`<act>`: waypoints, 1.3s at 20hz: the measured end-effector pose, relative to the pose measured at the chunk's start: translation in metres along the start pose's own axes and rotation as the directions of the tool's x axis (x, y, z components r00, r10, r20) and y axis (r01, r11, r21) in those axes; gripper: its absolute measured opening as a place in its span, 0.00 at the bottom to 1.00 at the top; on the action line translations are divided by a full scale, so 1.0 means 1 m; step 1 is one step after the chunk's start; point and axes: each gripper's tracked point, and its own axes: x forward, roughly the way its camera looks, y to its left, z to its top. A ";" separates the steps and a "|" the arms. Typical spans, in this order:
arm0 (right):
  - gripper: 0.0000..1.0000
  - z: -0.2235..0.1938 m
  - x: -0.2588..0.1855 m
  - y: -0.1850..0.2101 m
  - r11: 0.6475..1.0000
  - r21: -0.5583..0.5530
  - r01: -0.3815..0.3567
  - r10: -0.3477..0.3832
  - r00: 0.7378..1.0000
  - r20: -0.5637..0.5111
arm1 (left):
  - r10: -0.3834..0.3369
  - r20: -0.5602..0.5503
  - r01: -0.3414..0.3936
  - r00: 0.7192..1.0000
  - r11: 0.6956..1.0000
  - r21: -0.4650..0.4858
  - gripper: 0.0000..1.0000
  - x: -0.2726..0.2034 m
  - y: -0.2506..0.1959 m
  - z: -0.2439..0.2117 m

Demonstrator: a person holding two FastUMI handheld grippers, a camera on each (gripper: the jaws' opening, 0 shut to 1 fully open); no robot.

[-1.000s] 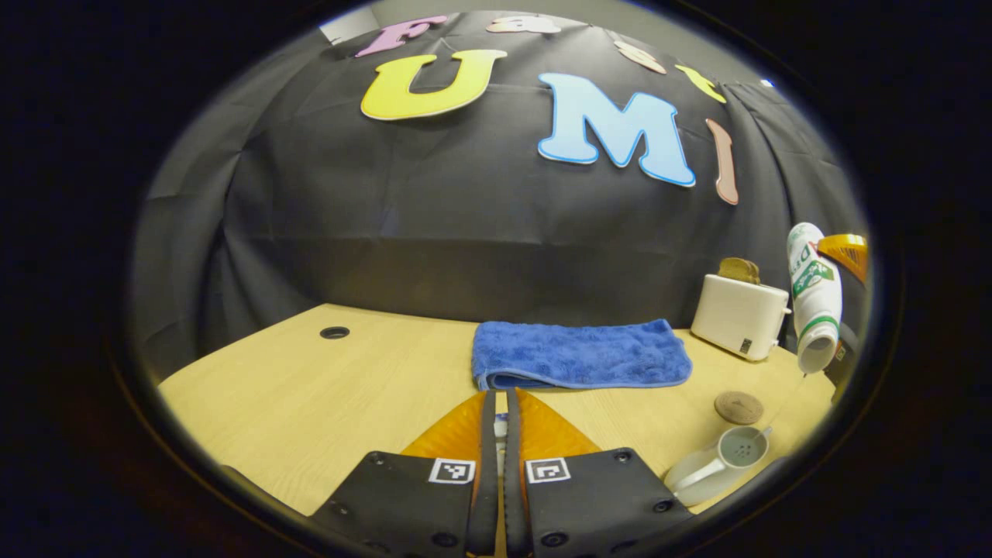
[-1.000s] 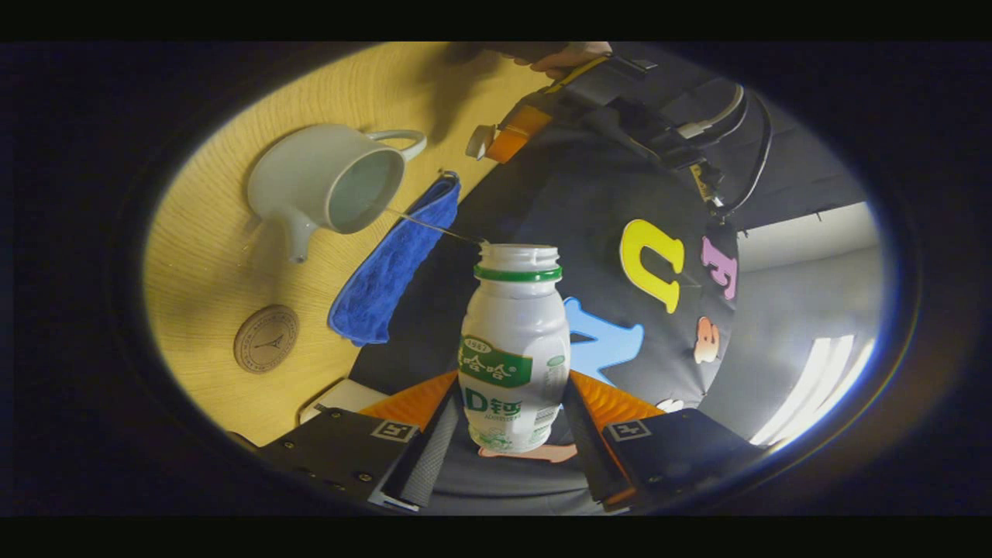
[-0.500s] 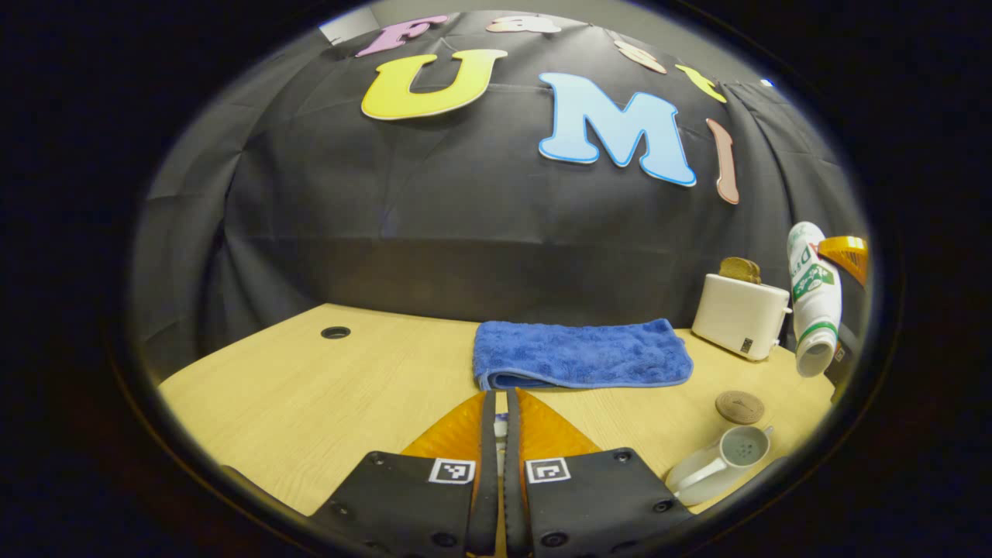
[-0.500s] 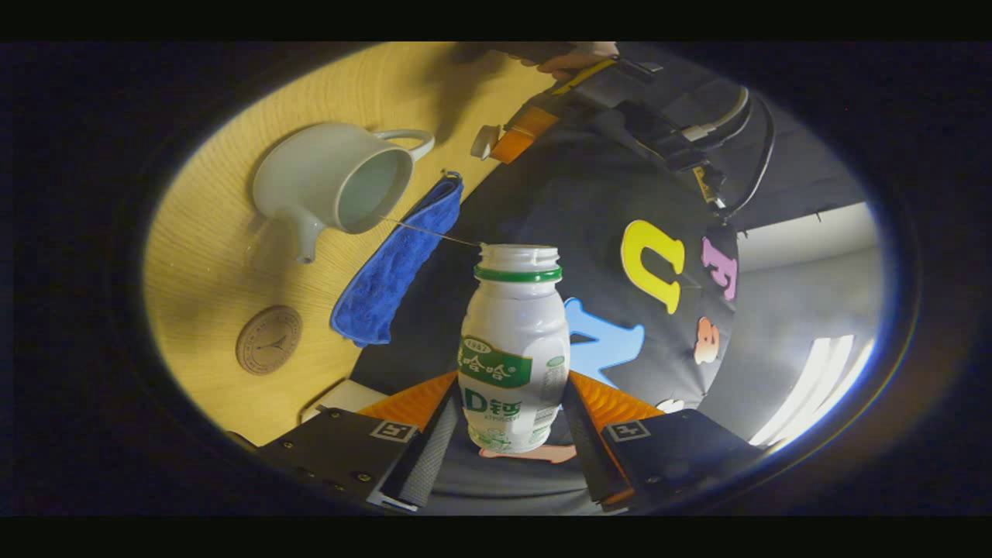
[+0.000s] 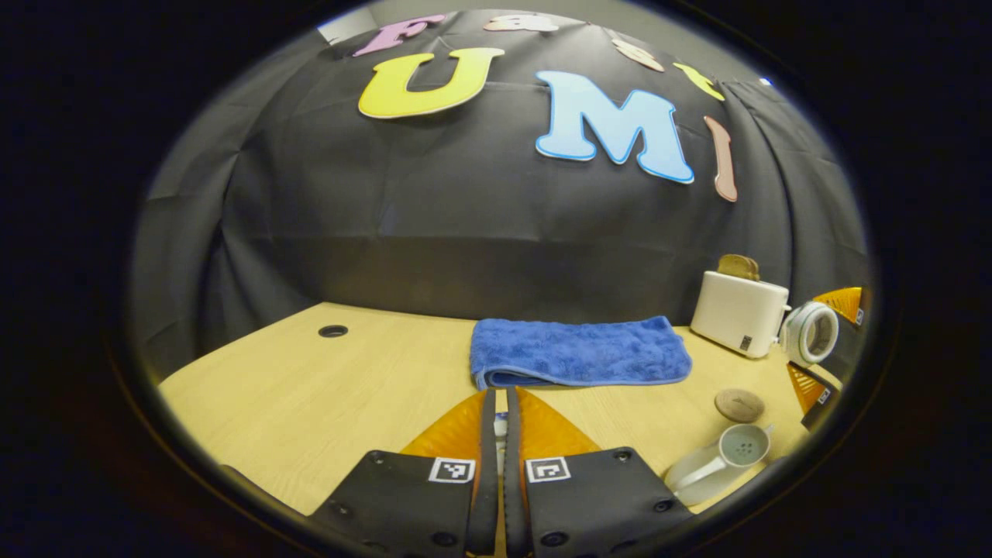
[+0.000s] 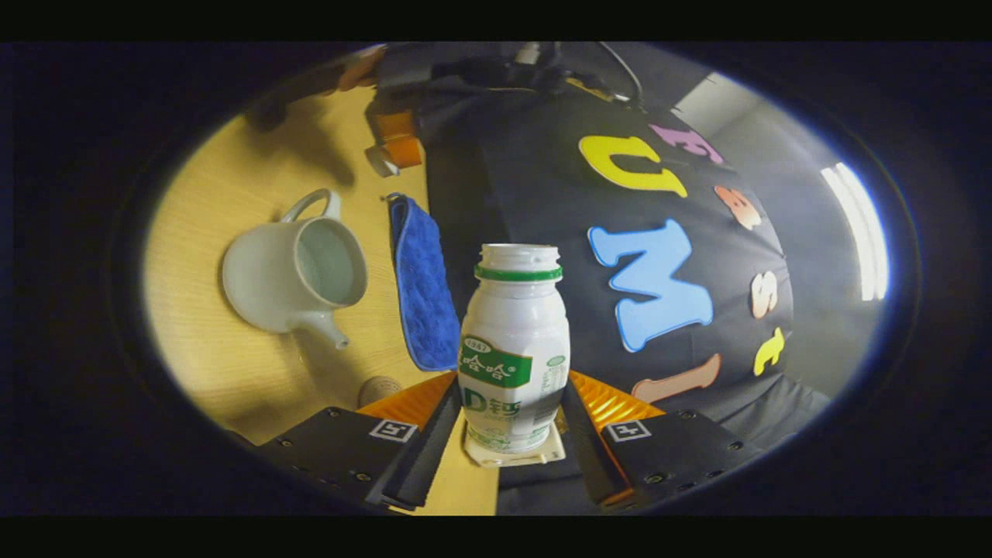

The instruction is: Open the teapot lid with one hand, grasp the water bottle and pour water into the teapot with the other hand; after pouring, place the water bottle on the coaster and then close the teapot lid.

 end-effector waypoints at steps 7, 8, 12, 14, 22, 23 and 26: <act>0.74 -0.011 0.006 0.006 0.871 0.491 -0.004 0.040 0.997 -0.062 | -0.010 0.008 0.010 1.000 0.999 0.032 0.10 -0.001 -0.012 0.000; 0.74 -0.009 0.008 0.006 0.839 0.544 -0.008 0.045 0.997 -0.055 | -0.017 0.014 0.017 1.000 0.999 0.032 0.10 -0.001 -0.016 0.002; 0.73 -0.016 0.014 0.003 0.722 0.692 0.008 0.053 0.996 -0.067 | -0.053 0.052 0.051 0.997 0.998 0.025 0.14 -0.007 -0.033 0.013; 0.74 -0.017 0.014 0.004 0.683 0.731 0.000 0.066 0.996 -0.061 | -0.081 0.085 0.079 0.993 0.997 0.026 0.14 -0.013 -0.045 0.022; 0.75 -0.041 0.006 0.002 0.553 0.833 0.027 0.090 0.992 -0.093 | -0.291 0.128 0.290 0.948 0.957 0.026 0.06 -0.038 -0.133 0.033; 0.74 -0.045 0.007 -0.002 0.548 0.836 0.038 0.082 0.992 -0.099 | -0.320 0.109 0.316 0.941 0.947 0.050 0.10 -0.041 -0.149 0.028; 0.74 -0.052 0.009 -0.003 0.545 0.837 0.049 0.084 0.990 -0.113 | -0.356 0.064 0.352 0.932 0.934 0.068 0.10 -0.045 -0.168 0.016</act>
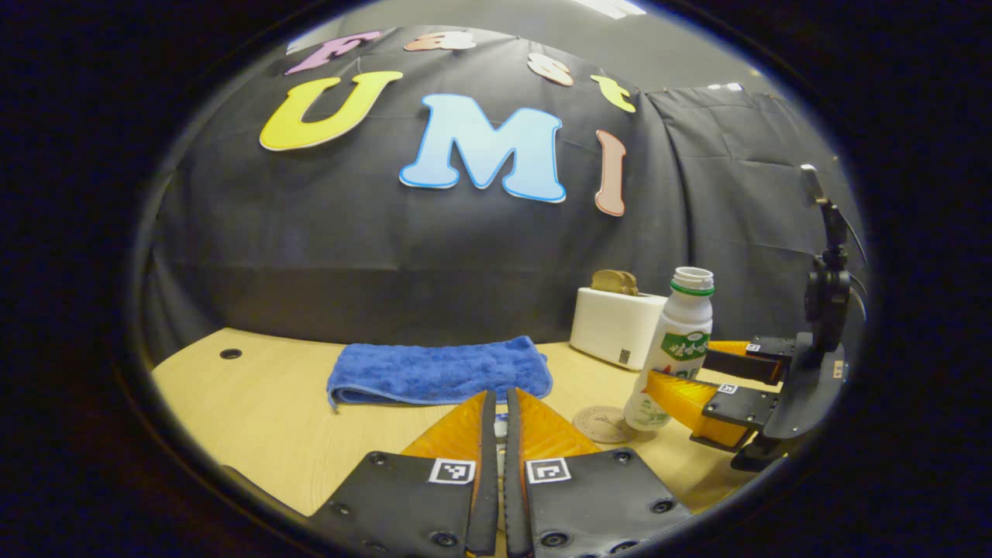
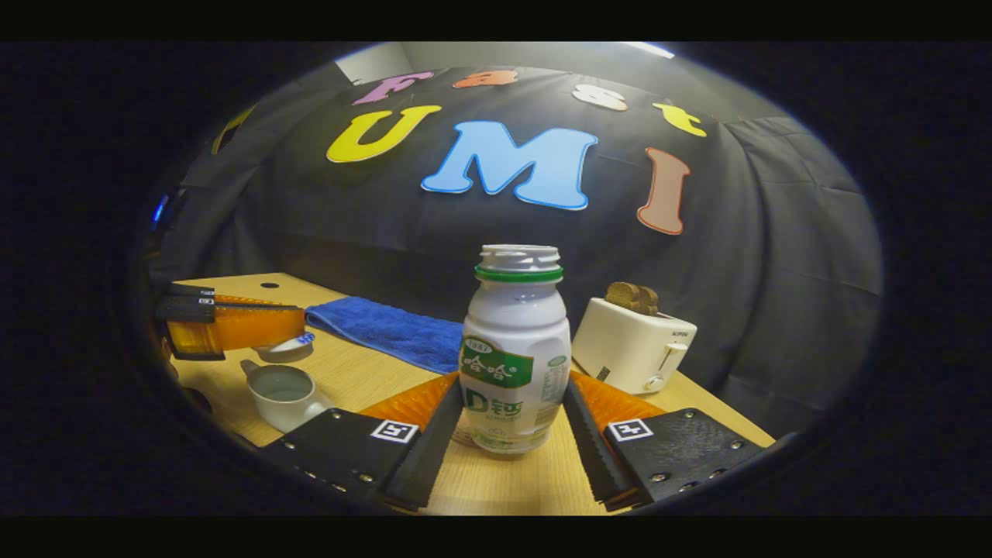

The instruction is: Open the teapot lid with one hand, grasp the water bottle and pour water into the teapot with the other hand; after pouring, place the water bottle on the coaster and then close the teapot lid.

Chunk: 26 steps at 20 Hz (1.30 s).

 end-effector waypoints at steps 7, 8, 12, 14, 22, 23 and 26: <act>0.74 0.004 -0.003 -0.014 0.999 0.014 0.032 -0.033 0.999 0.014 | 0.007 -0.008 -0.006 1.000 0.996 0.085 0.10 -0.012 -0.016 -0.009; 0.74 0.004 -0.002 -0.015 0.999 0.019 0.032 -0.032 0.999 0.013 | 0.014 -0.006 -0.013 1.000 0.995 0.103 0.10 -0.015 -0.016 -0.009; 0.75 0.003 0.000 -0.017 0.999 0.025 0.037 -0.037 0.999 0.010 | 0.004 0.001 -0.004 1.000 0.994 0.111 0.10 -0.017 -0.018 -0.009; 0.74 0.003 0.000 -0.017 0.999 0.029 0.036 -0.036 0.999 0.009 | -0.005 -0.004 0.005 1.000 0.994 0.105 0.10 -0.017 -0.018 -0.011; 0.74 -0.002 0.003 -0.012 0.999 0.046 0.015 -0.015 1.000 -0.003 | -0.001 -0.024 0.003 1.000 0.995 0.104 0.10 -0.016 -0.019 -0.019; 0.74 -0.002 0.003 -0.011 0.999 0.052 0.012 -0.011 1.000 -0.004 | -0.002 -0.021 0.004 1.000 0.995 0.101 0.11 -0.016 -0.020 -0.018; 0.74 -0.006 0.005 -0.009 0.997 0.073 0.001 0.000 1.000 -0.012 | -0.008 -0.017 0.009 1.000 0.997 0.079 0.17 -0.016 -0.022 -0.020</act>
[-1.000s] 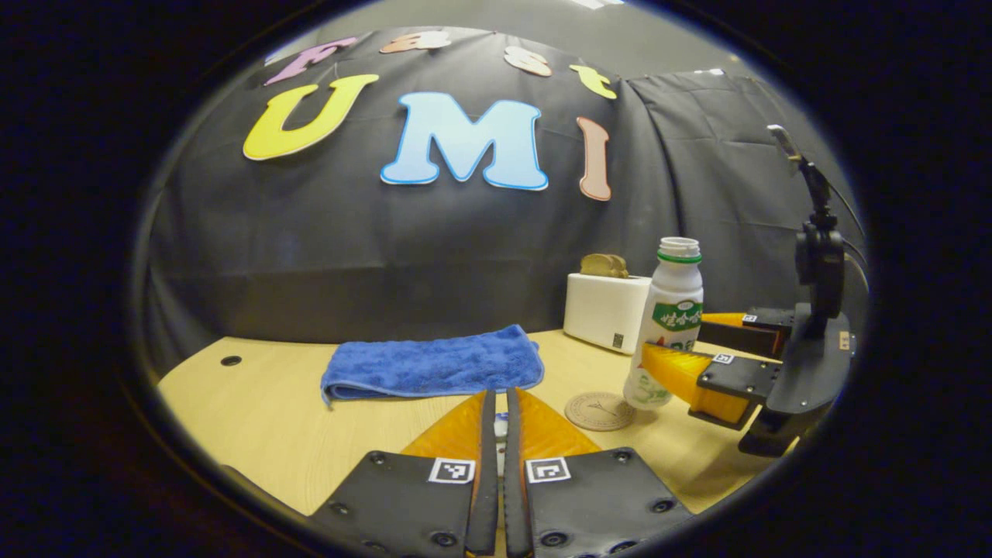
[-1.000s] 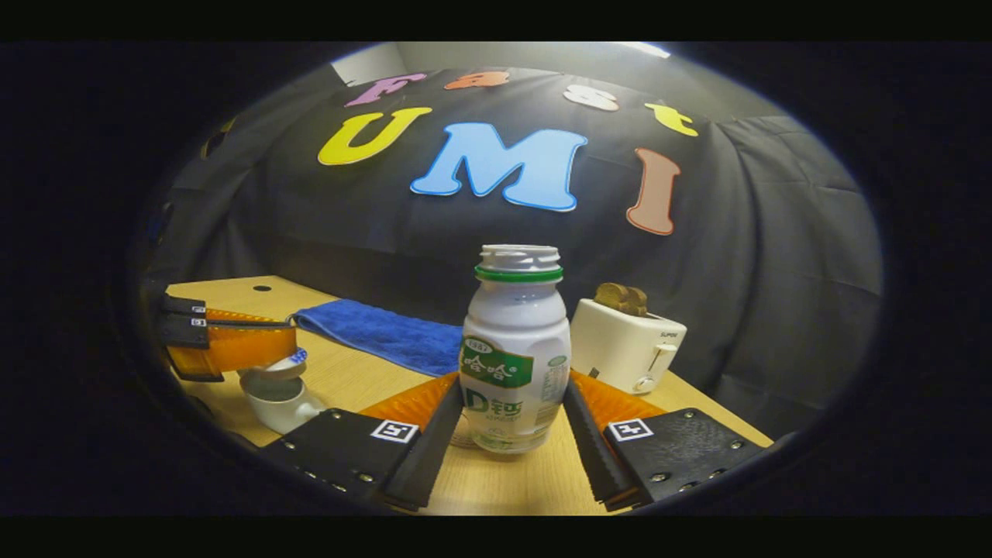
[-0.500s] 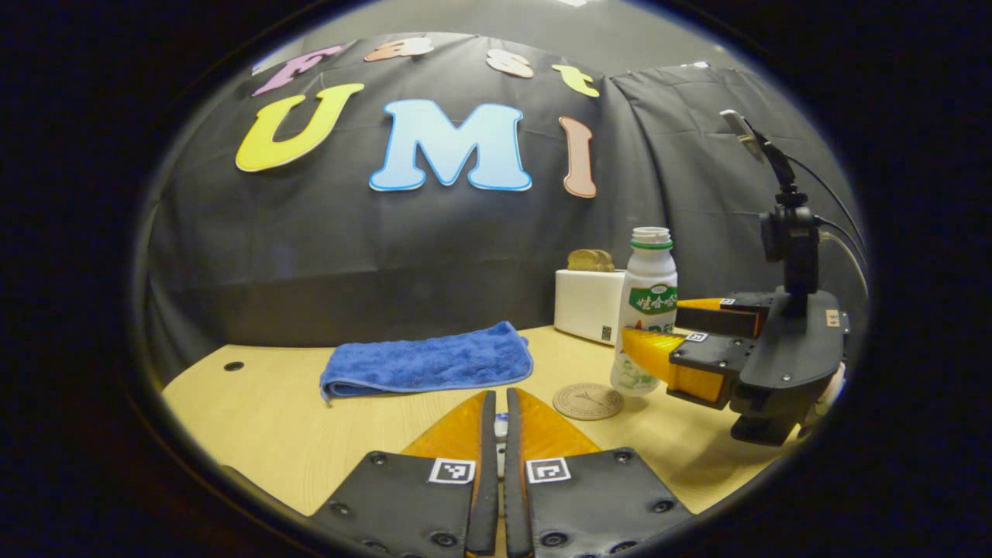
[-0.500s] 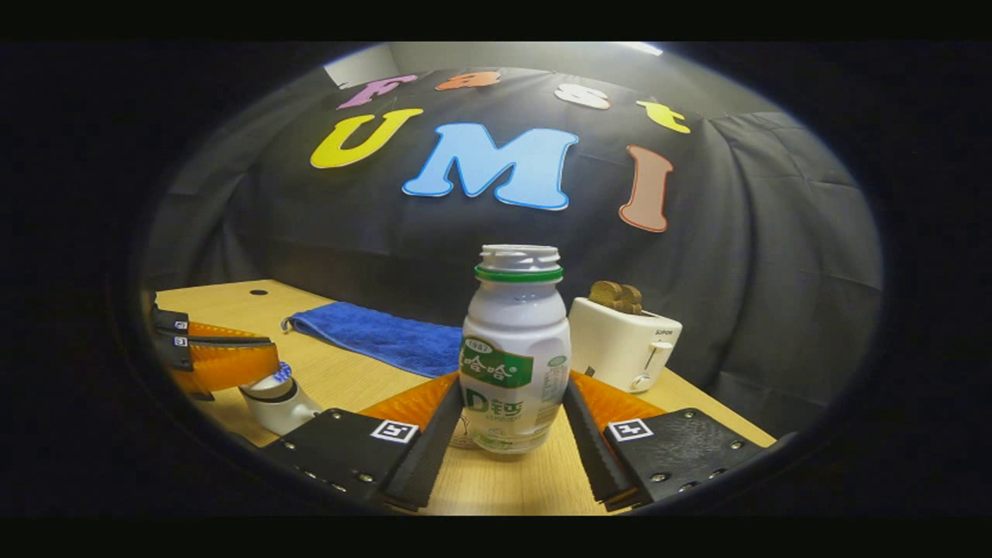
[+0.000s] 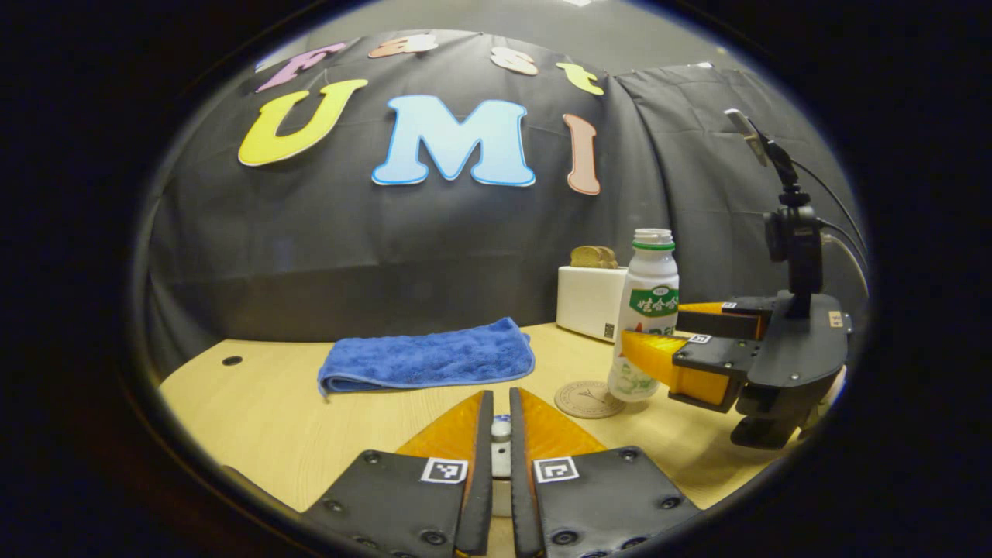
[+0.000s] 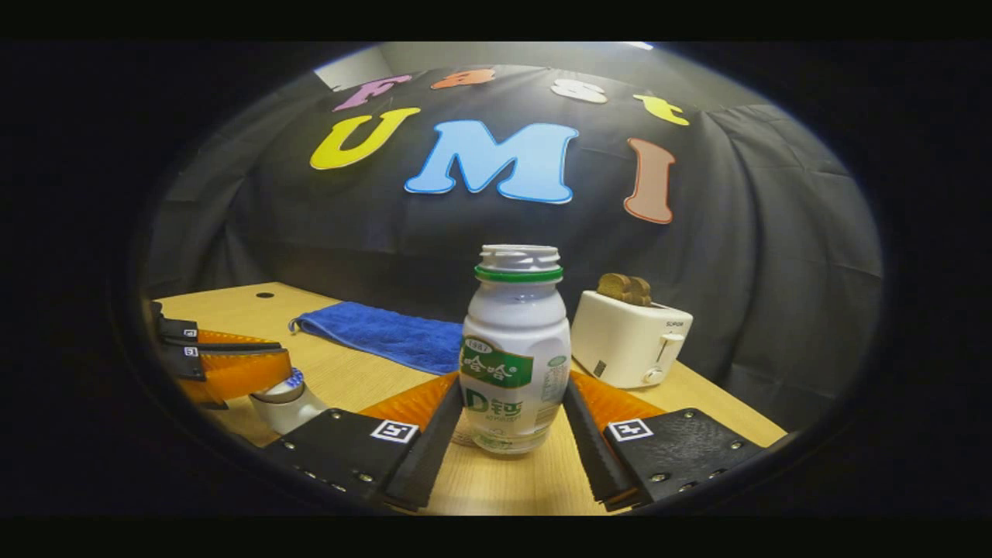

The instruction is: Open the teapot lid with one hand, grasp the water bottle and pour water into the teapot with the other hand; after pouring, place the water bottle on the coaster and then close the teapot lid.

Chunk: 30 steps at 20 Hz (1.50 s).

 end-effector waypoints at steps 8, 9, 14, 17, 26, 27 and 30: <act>0.74 0.002 0.003 0.001 0.997 0.074 -0.031 0.031 1.000 -0.001 | 0.009 0.047 -0.009 0.999 1.000 0.001 0.20 -0.006 -0.001 0.013; 0.74 0.002 0.005 0.002 0.996 0.082 -0.036 0.036 0.999 -0.003 | 0.011 0.052 -0.012 0.999 1.000 0.001 0.24 -0.007 -0.001 0.016; 0.74 0.003 0.016 0.013 0.993 0.092 -0.076 0.077 0.997 -0.009 | 0.031 0.065 -0.032 0.997 0.999 0.014 0.24 -0.010 0.005 0.021; 0.74 0.004 0.024 0.020 0.990 0.092 -0.103 0.105 0.994 -0.010 | 0.046 0.076 -0.047 0.996 0.999 0.018 0.24 -0.011 0.012 0.025; 0.74 -0.004 0.056 0.028 0.981 0.129 -0.143 0.154 0.985 -0.079 | 0.066 0.080 -0.066 0.995 0.998 -0.005 0.20 -0.013 0.023 0.029; 0.74 -0.006 0.058 0.028 0.983 0.123 -0.139 0.151 0.984 -0.091 | 0.067 0.080 -0.066 0.995 0.998 -0.011 0.20 -0.012 0.025 0.030; 0.74 -0.006 0.058 0.026 0.986 0.106 -0.128 0.138 0.986 -0.095 | 0.067 0.074 -0.065 0.995 0.998 -0.018 0.24 -0.011 0.024 0.027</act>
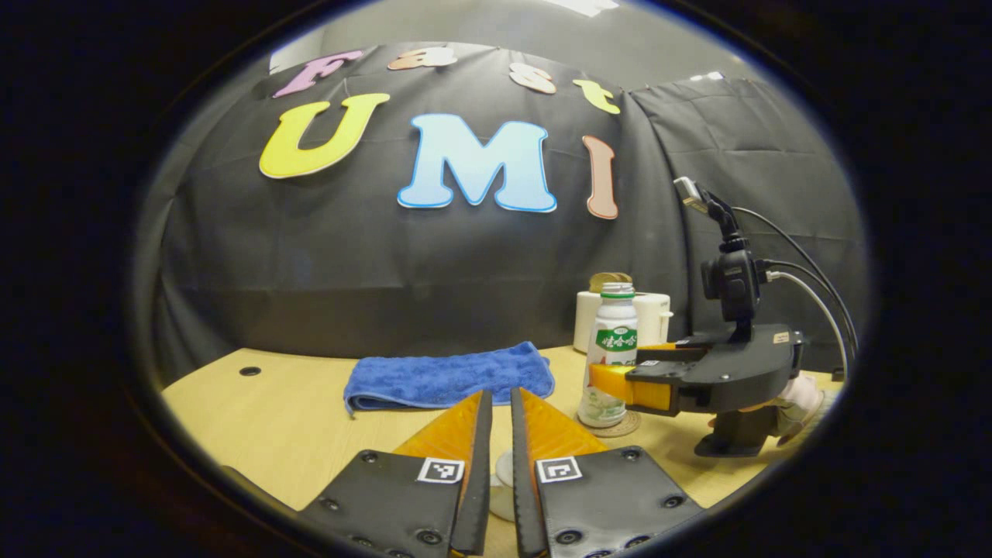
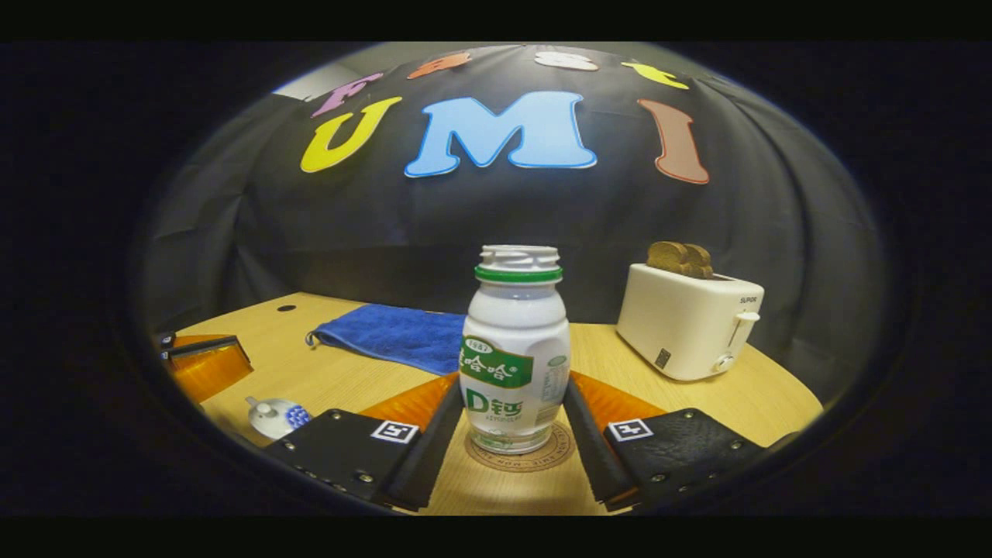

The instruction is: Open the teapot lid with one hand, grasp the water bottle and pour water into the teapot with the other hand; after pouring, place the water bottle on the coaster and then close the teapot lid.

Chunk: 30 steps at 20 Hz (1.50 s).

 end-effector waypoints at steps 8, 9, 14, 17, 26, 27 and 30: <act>0.76 -0.002 0.000 -0.001 1.000 -0.001 -0.005 0.005 1.000 0.000 | -0.002 -0.012 0.002 1.000 1.000 0.000 0.20 0.001 -0.002 -0.005; 0.60 -0.001 0.000 0.001 1.000 0.008 -0.020 0.020 1.000 0.005 | -0.002 -0.014 0.002 1.000 1.000 -0.001 0.20 0.001 -0.002 -0.005; 0.99 0.009 -0.011 0.002 0.999 0.017 -0.036 0.035 0.998 0.043 | -0.006 -0.016 0.006 1.000 1.000 0.002 0.24 0.001 -0.004 -0.006; 1.00 0.014 -0.022 0.001 0.999 0.026 -0.033 0.031 0.997 0.072 | -0.003 -0.004 0.003 1.000 1.000 0.003 0.21 0.000 -0.004 -0.001; 0.99 0.028 -0.086 -0.007 0.999 0.049 0.000 -0.009 0.982 0.189 | 0.011 0.057 -0.012 0.998 1.000 0.018 0.23 -0.012 -0.006 0.022; 0.99 0.028 -0.095 -0.007 0.998 0.056 0.002 -0.013 0.980 0.196 | 0.017 0.062 -0.018 0.998 1.000 0.013 0.19 -0.017 -0.008 0.025; 0.99 0.027 -0.120 -0.011 0.998 0.053 0.019 -0.030 0.977 0.211 | 0.036 0.068 -0.035 0.997 0.999 -0.024 0.22 -0.037 -0.024 0.025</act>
